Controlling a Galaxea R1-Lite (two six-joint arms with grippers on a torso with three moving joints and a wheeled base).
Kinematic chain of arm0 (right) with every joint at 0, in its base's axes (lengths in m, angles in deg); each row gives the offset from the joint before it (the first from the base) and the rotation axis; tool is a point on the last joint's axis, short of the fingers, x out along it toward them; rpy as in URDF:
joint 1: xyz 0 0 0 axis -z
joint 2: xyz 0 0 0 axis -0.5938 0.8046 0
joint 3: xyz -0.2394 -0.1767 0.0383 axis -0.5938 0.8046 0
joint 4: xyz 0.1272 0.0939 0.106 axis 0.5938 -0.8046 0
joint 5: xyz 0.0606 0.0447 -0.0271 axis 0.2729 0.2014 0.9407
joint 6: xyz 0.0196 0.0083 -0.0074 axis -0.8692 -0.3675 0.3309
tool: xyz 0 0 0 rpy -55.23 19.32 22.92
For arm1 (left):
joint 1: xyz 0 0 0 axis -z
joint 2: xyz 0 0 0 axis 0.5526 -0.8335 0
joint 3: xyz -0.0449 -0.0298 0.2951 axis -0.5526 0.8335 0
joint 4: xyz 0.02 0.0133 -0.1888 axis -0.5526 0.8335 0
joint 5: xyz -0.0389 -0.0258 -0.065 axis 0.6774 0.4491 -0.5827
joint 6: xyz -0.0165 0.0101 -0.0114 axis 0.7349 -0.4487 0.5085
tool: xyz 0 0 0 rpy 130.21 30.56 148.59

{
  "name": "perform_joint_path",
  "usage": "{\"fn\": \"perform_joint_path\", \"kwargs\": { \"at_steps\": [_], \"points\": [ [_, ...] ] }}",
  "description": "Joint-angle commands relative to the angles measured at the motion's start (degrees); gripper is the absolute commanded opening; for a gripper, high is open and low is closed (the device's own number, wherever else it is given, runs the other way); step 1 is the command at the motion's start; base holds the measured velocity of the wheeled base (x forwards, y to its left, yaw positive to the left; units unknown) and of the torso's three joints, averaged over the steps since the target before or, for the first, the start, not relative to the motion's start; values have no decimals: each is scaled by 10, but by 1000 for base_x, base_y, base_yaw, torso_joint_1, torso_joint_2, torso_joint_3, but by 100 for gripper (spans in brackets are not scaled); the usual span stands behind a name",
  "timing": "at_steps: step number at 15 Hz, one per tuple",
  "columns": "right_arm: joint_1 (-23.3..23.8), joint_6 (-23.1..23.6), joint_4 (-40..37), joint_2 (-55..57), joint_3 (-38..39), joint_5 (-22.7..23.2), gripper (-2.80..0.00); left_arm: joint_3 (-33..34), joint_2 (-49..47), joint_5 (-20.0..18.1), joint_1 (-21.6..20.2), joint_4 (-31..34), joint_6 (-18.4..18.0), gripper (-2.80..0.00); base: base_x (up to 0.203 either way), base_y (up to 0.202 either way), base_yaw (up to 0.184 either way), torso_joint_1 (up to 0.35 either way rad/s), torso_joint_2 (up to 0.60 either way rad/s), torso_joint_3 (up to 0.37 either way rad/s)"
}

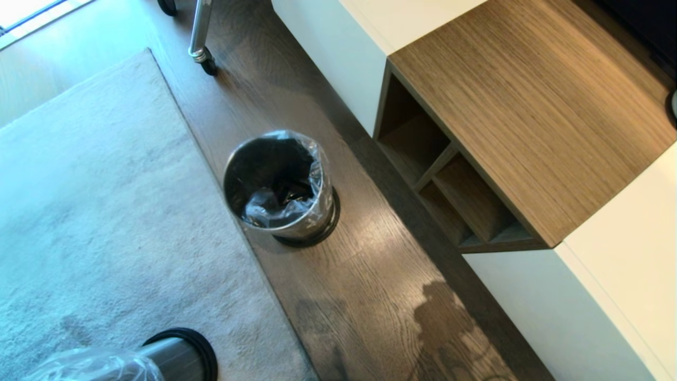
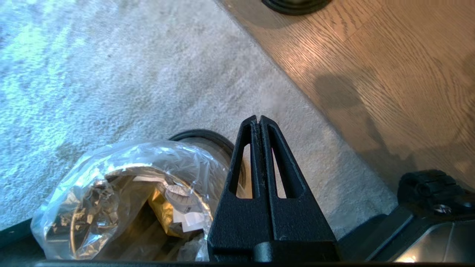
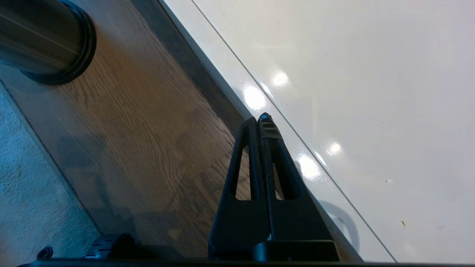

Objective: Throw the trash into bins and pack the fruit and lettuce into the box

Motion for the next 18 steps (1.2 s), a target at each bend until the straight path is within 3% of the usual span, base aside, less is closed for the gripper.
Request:
{"fn": "perform_joint_path", "kwargs": {
  "at_steps": [1, 4, 18],
  "points": [
    [0, 0, 0, 1, 0, 0, -280, 0, 52, 1, -8, 1, 6, -280, 0, 0, 0, 0, 0, 0],
    [-1, 0, 0, 1, 0, 0, -280, 0, 117, 5, -7, 2, 24, -280, 0, 0, 0, 0, 0, 0],
    [0, 0, 0, 1, 0, 0, -280, 0, 116, 10, -7, 2, 25, -280, 0, 0, 0, 0, 0, 0]
  ]
}}
